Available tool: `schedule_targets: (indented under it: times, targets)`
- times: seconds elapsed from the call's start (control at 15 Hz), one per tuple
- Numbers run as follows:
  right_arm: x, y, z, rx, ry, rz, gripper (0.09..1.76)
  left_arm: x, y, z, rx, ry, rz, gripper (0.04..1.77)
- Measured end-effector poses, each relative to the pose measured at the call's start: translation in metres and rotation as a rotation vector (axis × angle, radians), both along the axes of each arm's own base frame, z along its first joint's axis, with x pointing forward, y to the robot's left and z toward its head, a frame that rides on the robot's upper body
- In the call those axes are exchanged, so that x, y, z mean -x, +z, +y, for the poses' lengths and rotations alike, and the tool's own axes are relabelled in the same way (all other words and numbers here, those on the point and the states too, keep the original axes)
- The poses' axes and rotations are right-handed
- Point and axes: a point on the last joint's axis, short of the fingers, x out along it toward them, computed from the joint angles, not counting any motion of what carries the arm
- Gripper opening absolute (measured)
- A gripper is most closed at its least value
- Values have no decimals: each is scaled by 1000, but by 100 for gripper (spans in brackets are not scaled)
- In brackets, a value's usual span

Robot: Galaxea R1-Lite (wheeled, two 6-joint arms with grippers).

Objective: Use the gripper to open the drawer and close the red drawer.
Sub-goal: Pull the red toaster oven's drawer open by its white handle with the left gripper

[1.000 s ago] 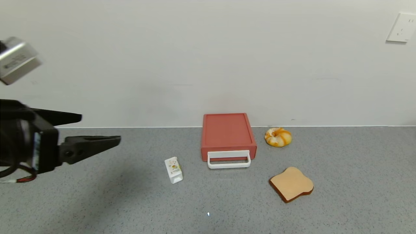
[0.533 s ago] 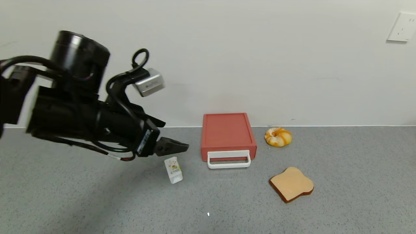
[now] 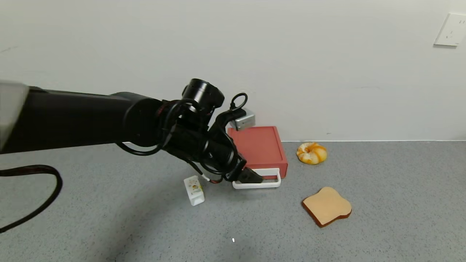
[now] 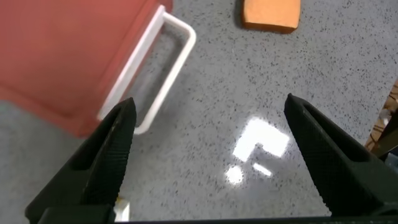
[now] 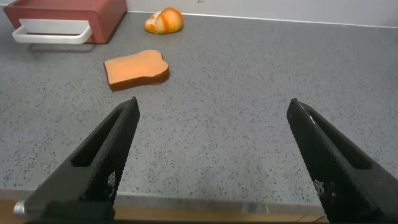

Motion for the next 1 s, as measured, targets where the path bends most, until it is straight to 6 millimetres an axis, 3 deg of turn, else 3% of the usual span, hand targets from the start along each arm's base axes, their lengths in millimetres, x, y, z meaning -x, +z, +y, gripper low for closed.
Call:
schedule_targets:
  times: [0.2, 0.47, 0.67, 1.0]
  targets:
    - [0, 0, 0, 0, 0, 0, 174, -5, -19, -27, -16, -41, 27, 172]
    - [0, 0, 0, 0, 0, 0, 174, -12, -45, -49, -40, -69, 60, 172]
    - [0, 0, 0, 0, 0, 0, 174, -18, -62, -57, -57, -75, 85, 172]
    - [0, 0, 0, 0, 0, 0, 174, -24, -68, -62, -63, -74, 79, 172]
